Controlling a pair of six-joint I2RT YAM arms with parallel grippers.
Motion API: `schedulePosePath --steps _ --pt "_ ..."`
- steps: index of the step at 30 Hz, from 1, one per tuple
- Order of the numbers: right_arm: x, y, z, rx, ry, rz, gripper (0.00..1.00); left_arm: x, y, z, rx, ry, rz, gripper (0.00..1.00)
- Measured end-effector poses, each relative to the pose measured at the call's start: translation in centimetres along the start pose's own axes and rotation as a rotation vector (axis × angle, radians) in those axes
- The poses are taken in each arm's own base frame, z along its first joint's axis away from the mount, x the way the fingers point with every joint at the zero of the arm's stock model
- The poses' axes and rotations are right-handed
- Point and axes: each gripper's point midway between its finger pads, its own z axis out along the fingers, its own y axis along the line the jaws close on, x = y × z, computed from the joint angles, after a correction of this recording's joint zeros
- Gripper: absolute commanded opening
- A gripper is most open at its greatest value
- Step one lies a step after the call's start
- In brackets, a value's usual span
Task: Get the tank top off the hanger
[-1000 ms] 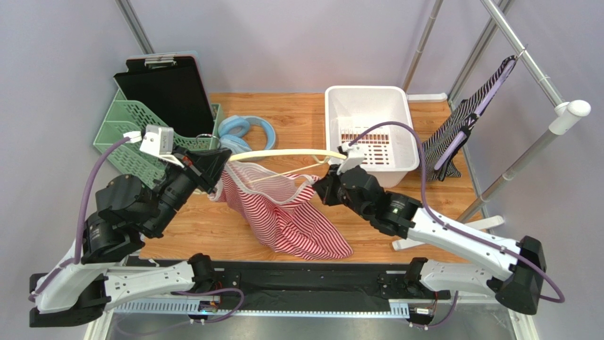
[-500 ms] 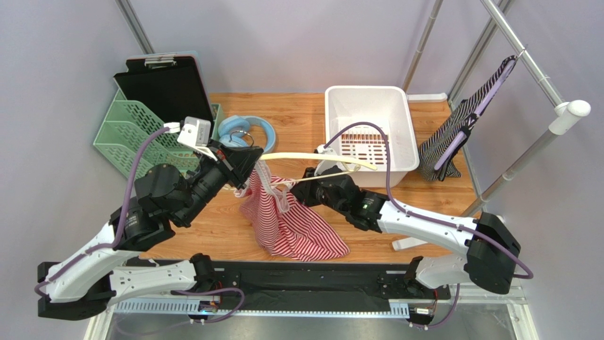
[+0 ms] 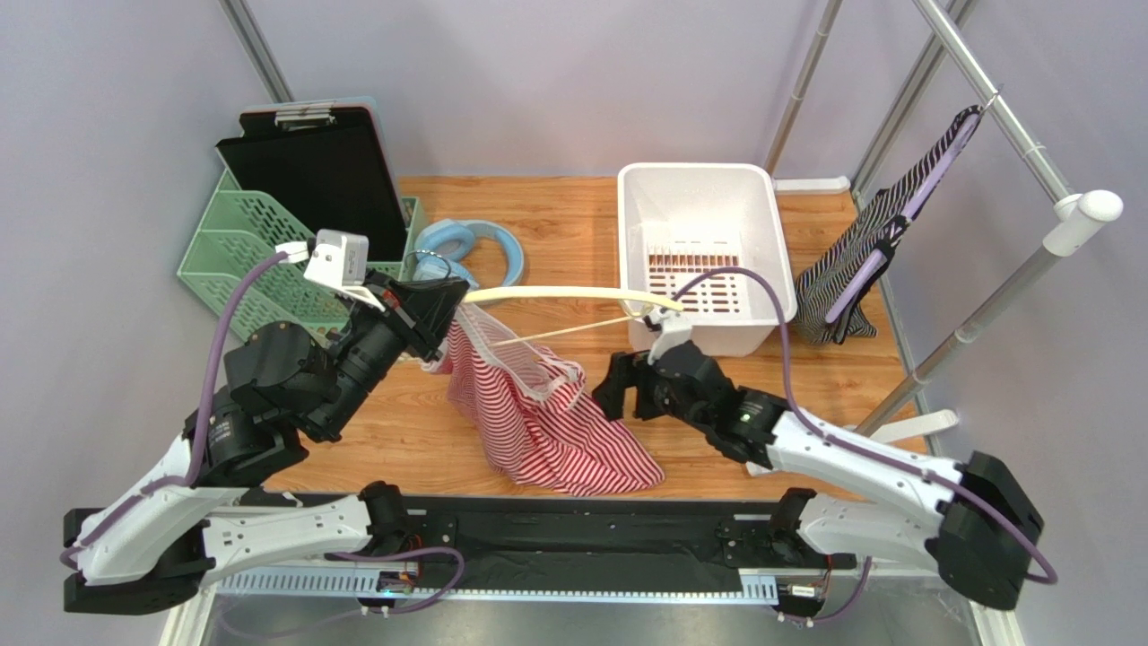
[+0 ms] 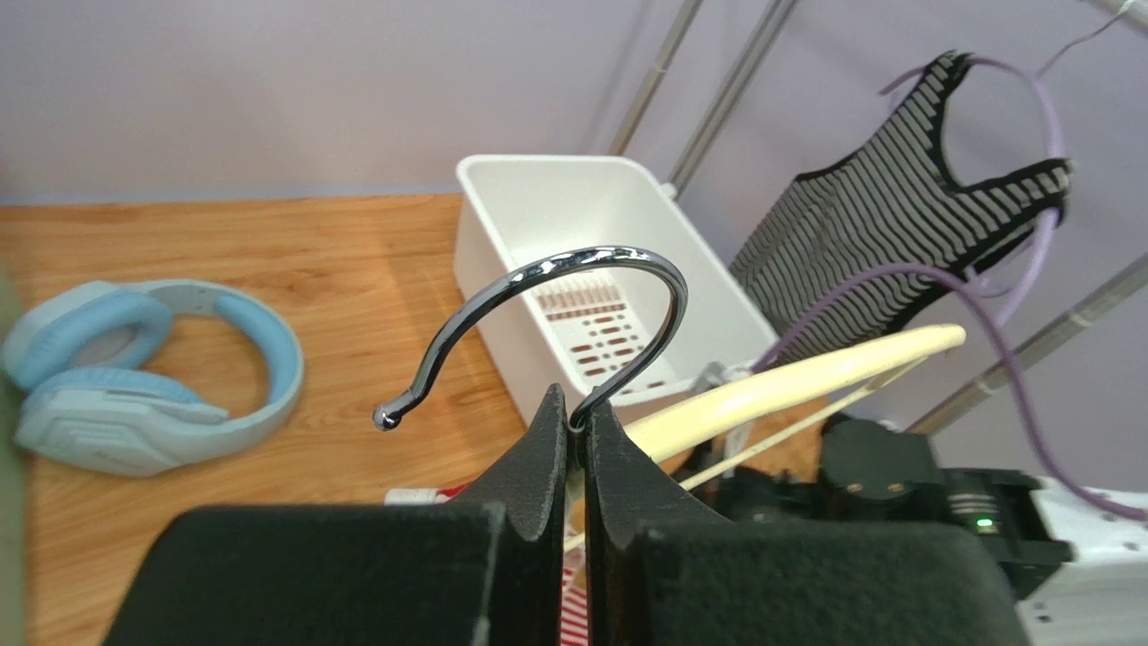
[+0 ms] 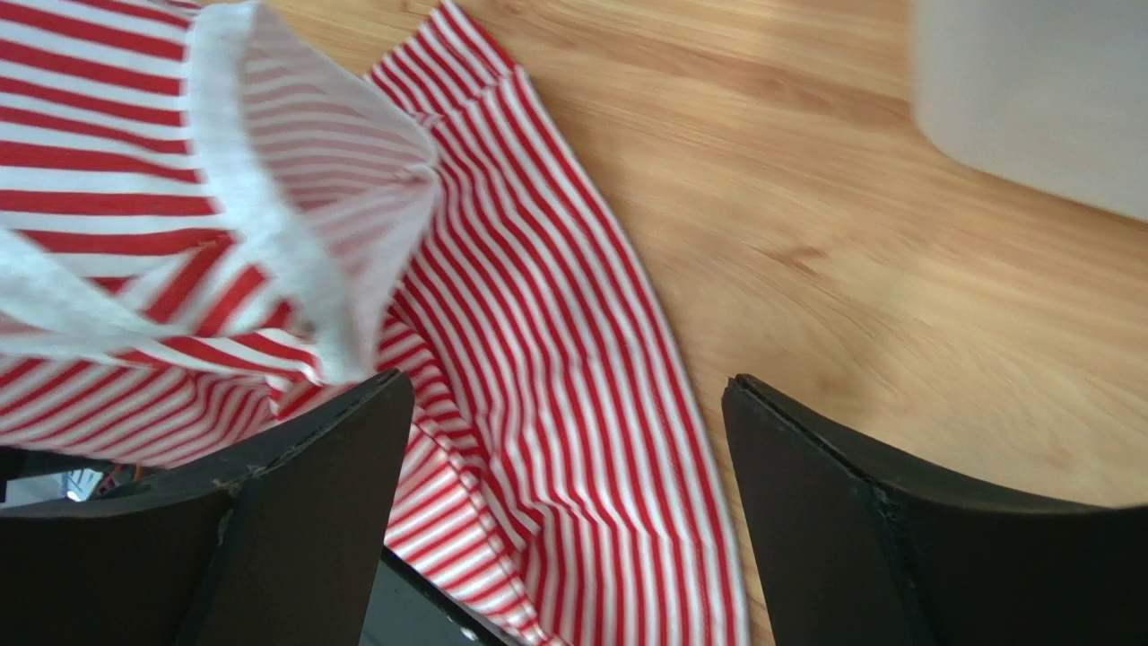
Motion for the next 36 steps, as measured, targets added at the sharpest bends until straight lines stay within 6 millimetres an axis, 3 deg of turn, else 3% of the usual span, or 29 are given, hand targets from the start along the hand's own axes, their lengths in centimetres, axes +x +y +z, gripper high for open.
schedulePosePath --steps 3,12,14,18,22,25,33,36 --pt "-0.4 -1.4 -2.4 -0.003 -0.023 0.015 0.92 0.0 1.0 -0.1 -0.044 0.009 0.055 0.00" --pt "-4.9 -2.0 -11.4 -0.050 -0.153 0.009 0.94 0.3 2.1 -0.4 -0.086 0.085 0.210 0.00" --pt "-6.0 -0.6 -14.0 -0.111 -0.168 -0.010 0.94 0.6 2.0 -0.7 -0.066 0.107 0.234 0.00" --pt "-9.1 4.4 -20.4 -0.342 -0.228 -0.078 0.96 1.0 1.3 -1.7 0.018 0.155 0.269 0.00" --pt "-9.7 9.0 -25.2 -0.587 -0.206 -0.154 0.95 1.2 -0.1 -3.2 0.144 0.192 0.285 0.00" --pt "-9.3 11.0 -25.5 -0.685 -0.117 -0.165 0.93 1.6 -1.4 -4.5 0.261 0.211 0.294 0.00" --pt "-8.2 14.9 -19.7 -0.796 0.227 0.018 0.90 3.5 -3.7 -5.9 0.448 0.270 0.326 0.00" --pt "-7.8 17.0 -19.0 -0.848 0.328 0.069 0.88 4.2 -4.2 -5.8 0.478 0.293 0.338 0.00"
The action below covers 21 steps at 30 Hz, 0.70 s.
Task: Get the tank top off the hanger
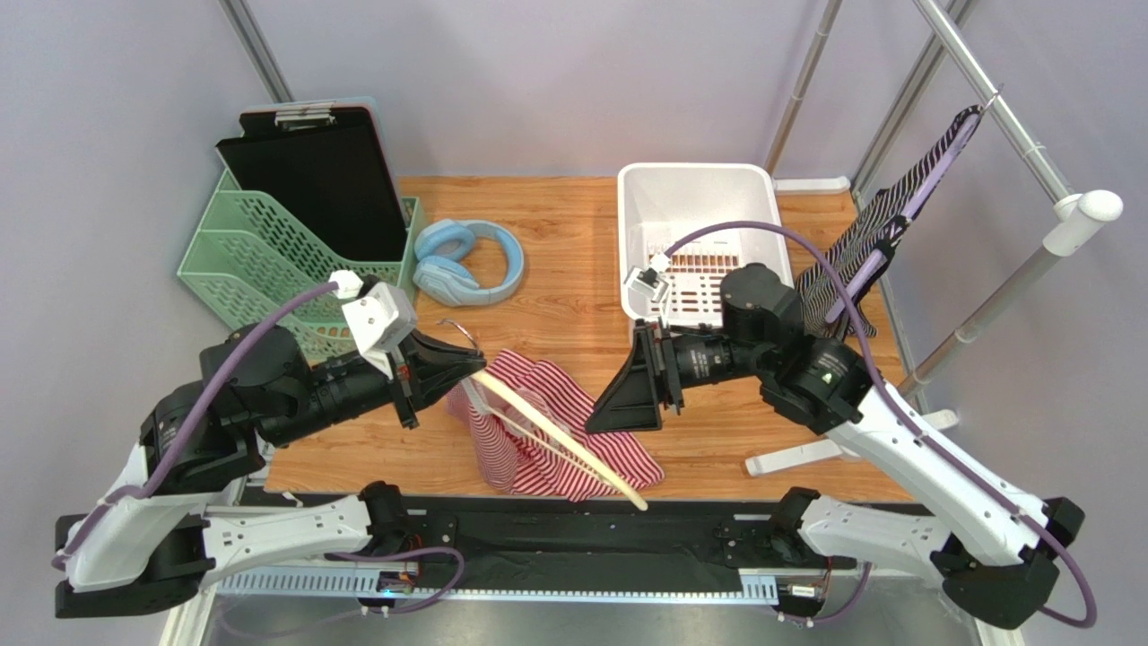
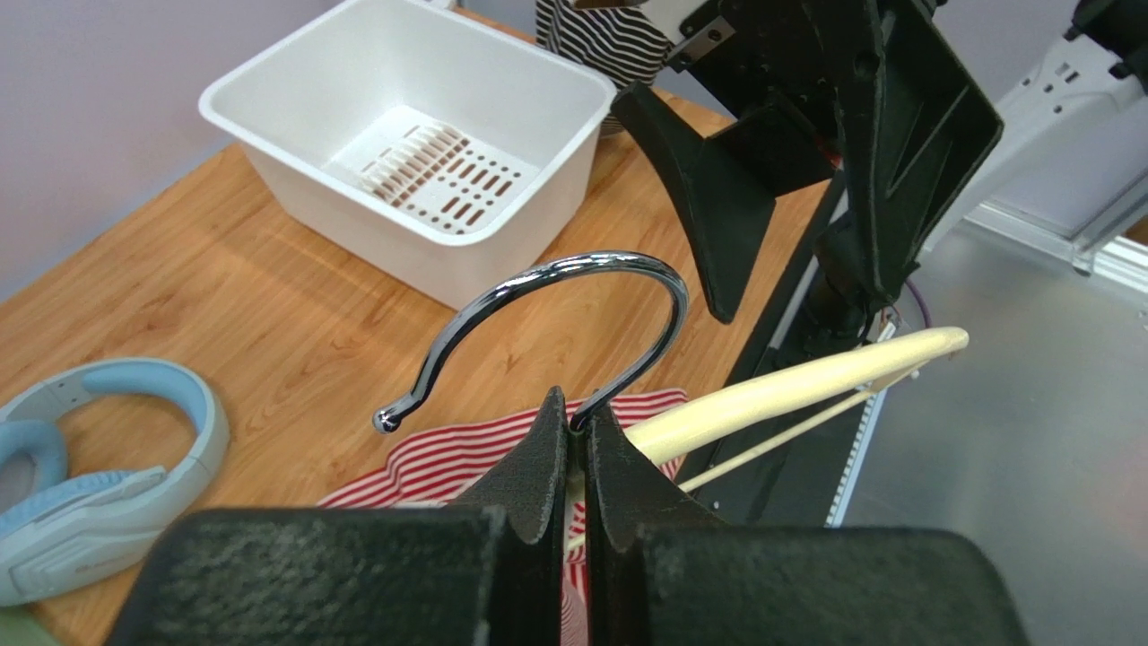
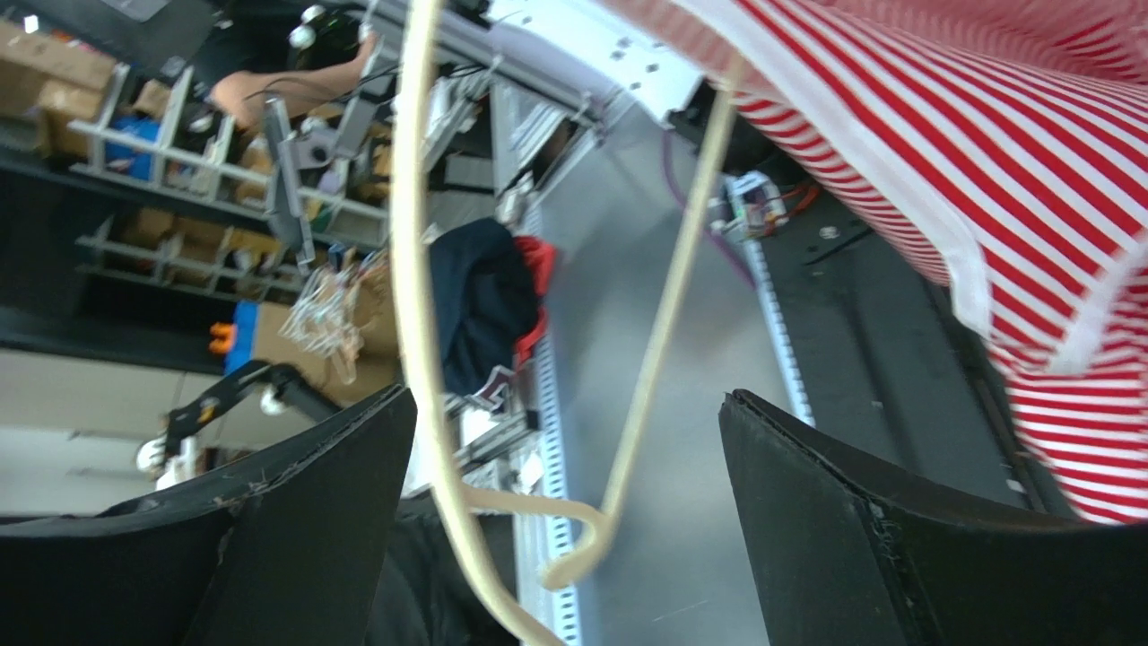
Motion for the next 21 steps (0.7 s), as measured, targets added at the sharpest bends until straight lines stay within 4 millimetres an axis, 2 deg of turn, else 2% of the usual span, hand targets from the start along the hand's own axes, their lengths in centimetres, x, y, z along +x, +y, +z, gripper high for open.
schedulePosePath --steps 6,10,17,19,20,21 --pt "-0.1 3.8 1.2 -0.118 0.055 0.026 0.84 0.6 -0.6 1.3 0.036 0.038 0.018 0.00" --pt "0.8 4.9 1.7 -0.153 0.090 0.041 0.77 0.8 -0.8 2.0 0.043 0.053 0.024 0.00" --pt "3.1 4.1 2.5 -0.158 0.161 0.087 0.59 0.6 -1.3 2.0 0.073 0.044 0.023 0.00" --pt "3.7 3.7 2.6 -0.153 0.176 0.102 0.51 0.6 -1.4 2.0 0.079 0.043 0.023 0.00" --pt "3.9 3.5 2.6 -0.151 0.181 0.108 0.44 0.6 -1.5 1.9 0.082 0.042 0.023 0.00" --pt "4.0 3.3 2.6 -0.150 0.184 0.112 0.43 0.6 -1.5 1.9 0.084 0.042 0.023 0.00"
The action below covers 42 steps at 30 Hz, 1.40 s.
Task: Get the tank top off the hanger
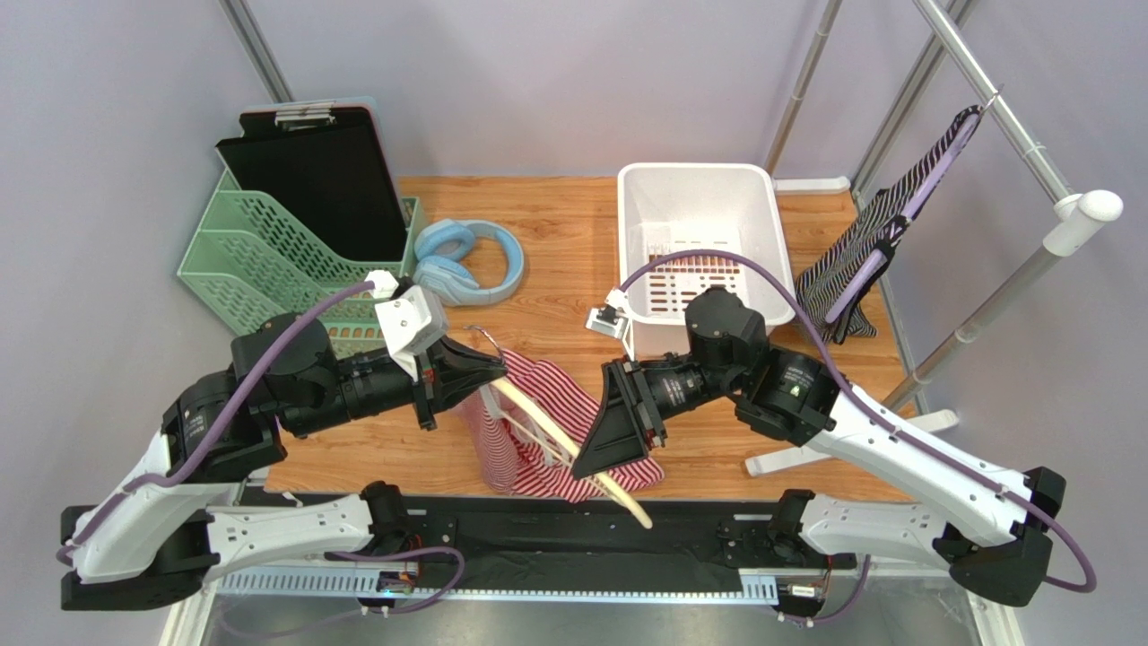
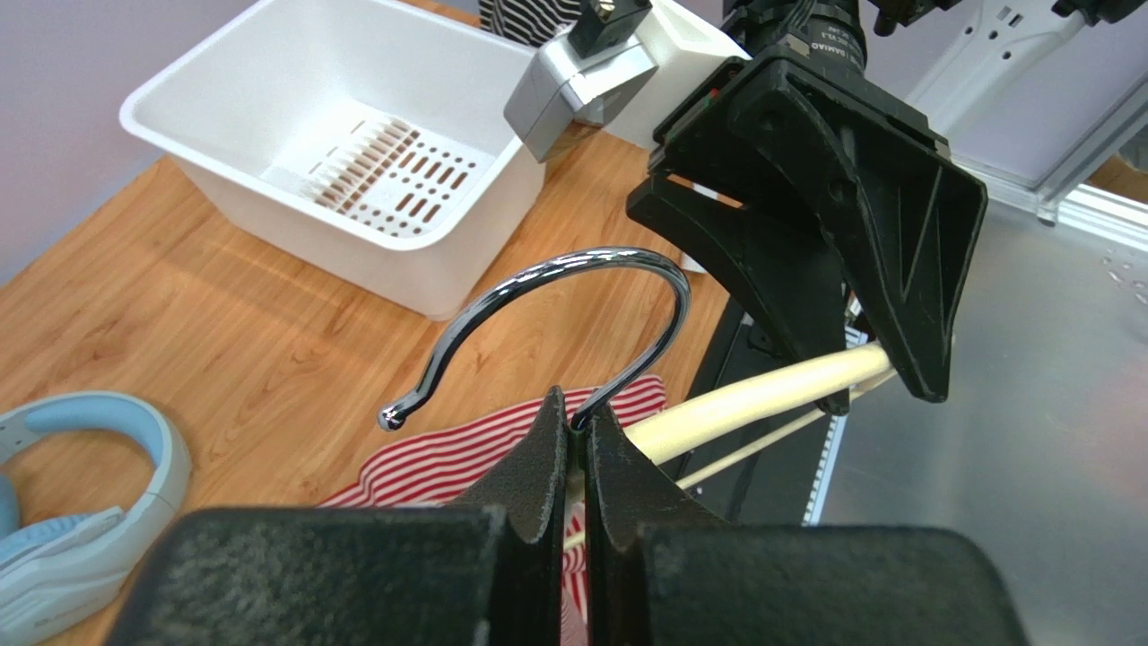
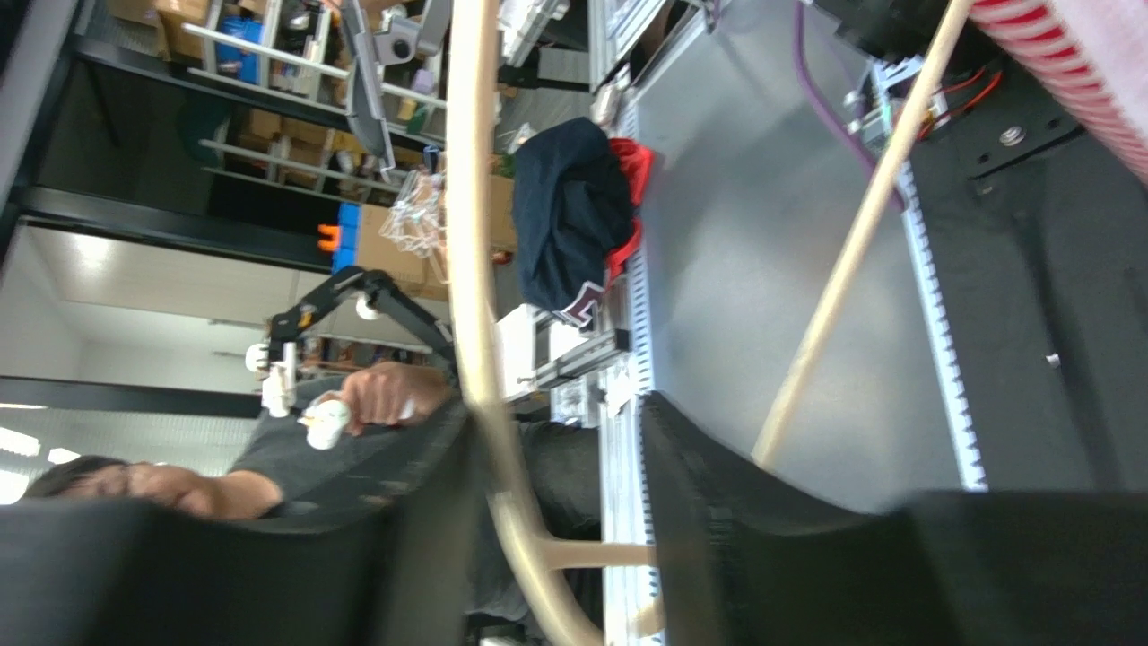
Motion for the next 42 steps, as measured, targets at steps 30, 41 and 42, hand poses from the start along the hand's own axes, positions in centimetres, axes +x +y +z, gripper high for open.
schedulePosePath --steps 30,41,42 --pt "1.0 0.7 -0.9 -0.043 -0.074 0.041 0.00 -2.1 2.0 -1.8 -0.127 -0.111 -0.052 0.79" --pt "-1.5 1.0 -1.1 -0.048 -0.235 0.045 0.00 3.9 6.2 -8.8 -0.365 -0.230 -0.162 0.86" --pt "-1.5 1.2 -1.2 -0.054 -0.239 0.042 0.00 4.4 6.1 -9.0 -0.357 -0.232 -0.160 0.87"
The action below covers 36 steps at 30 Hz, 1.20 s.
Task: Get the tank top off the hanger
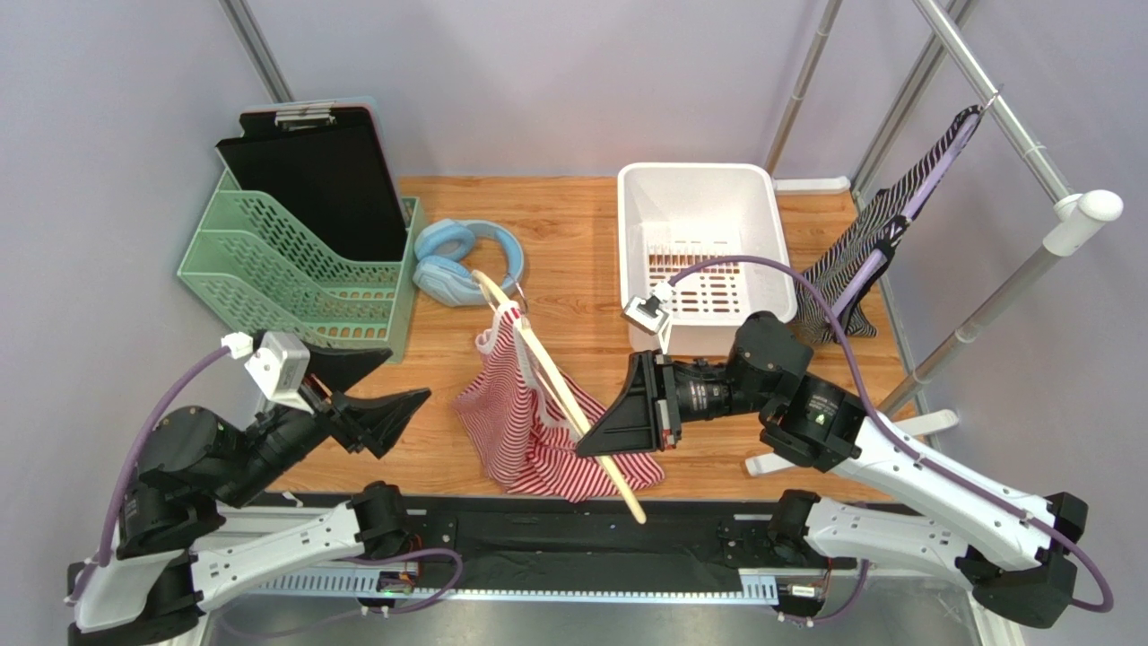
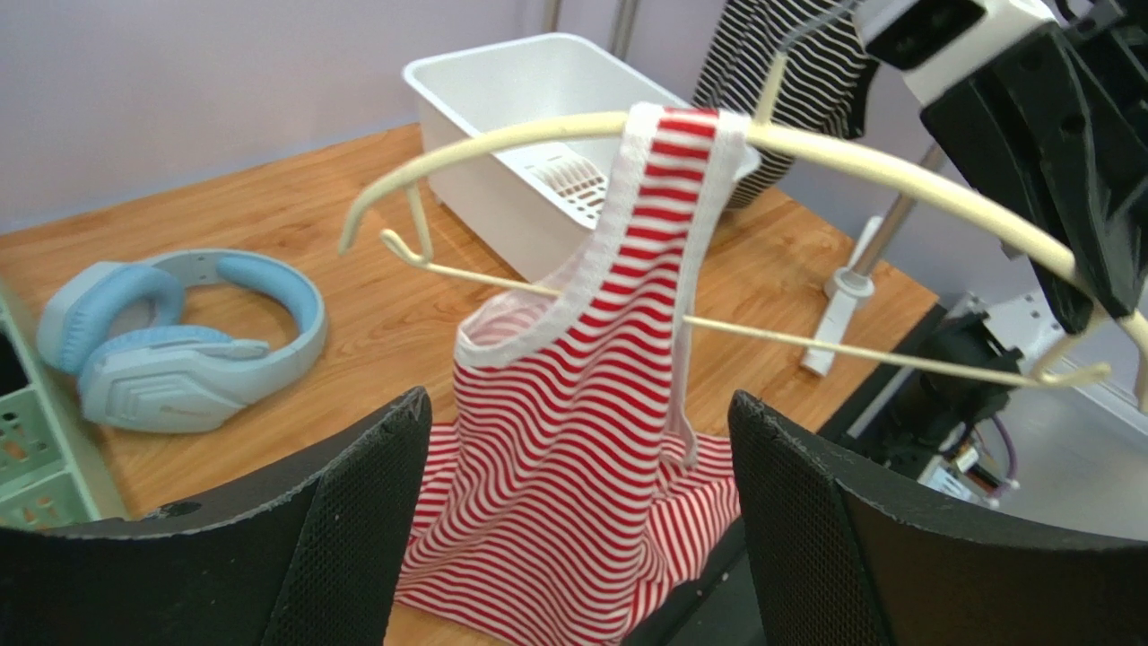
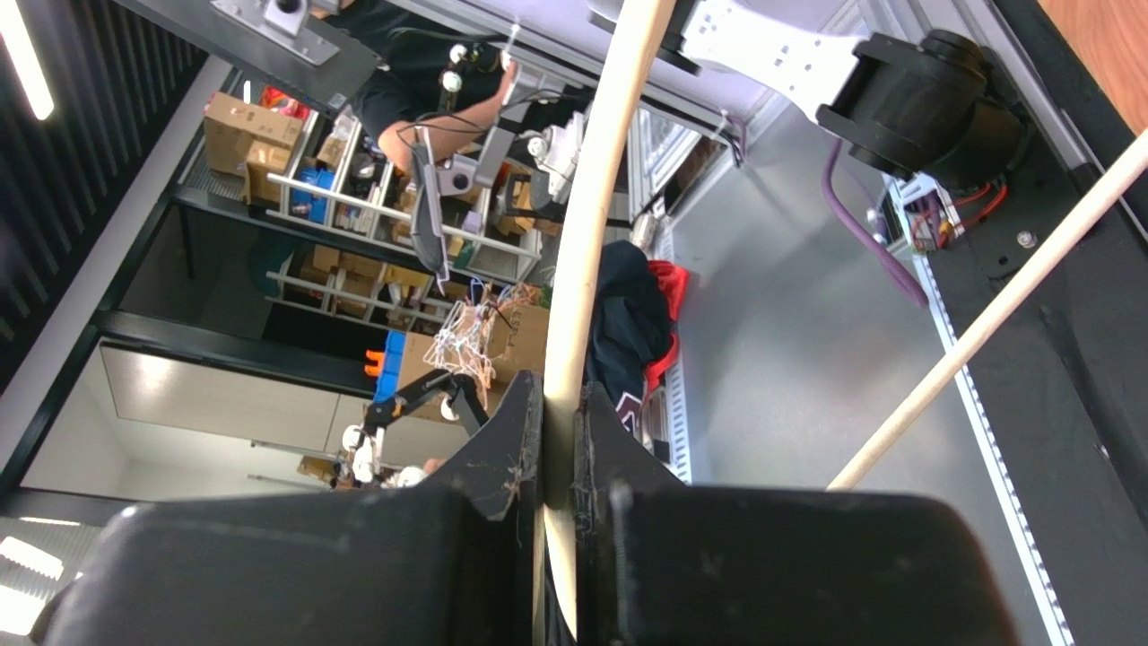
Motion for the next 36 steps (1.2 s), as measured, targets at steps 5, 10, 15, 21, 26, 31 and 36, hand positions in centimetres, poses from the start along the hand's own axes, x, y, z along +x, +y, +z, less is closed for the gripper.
schedulePosePath --steps 5,10,15,21,26,31,36 --pt "-0.2 0.6 -0.1 -0.024 -0.011 -0.004 0.00 2.6 -2.1 1.1 0.126 0.042 0.066 0.89" --pt "0.1 0.6 -0.4 -0.029 -0.012 -0.002 0.00 5.3 -3.7 5.4 0.154 0.183 0.192 0.89" --pt "0.9 0.8 -1.3 -0.042 -0.018 -0.010 0.00 6.6 -4.8 8.1 0.178 0.254 0.267 0.85" --pt "1.1 1.6 -2.0 -0.065 -0.029 -0.030 0.00 5.1 -5.8 9.2 0.209 0.221 0.277 0.80" --pt "1.4 1.5 -2.3 -0.068 -0.030 -0.033 0.00 3.9 -6.0 10.0 0.195 0.188 0.270 0.81" --pt "1.8 1.1 -2.5 -0.064 -0.029 -0.029 0.00 3.1 -5.9 11.0 0.159 0.179 0.266 0.74" --pt "1.9 1.3 -2.7 -0.069 -0.033 -0.035 0.00 2.7 -6.2 12.1 0.139 0.182 0.250 0.60"
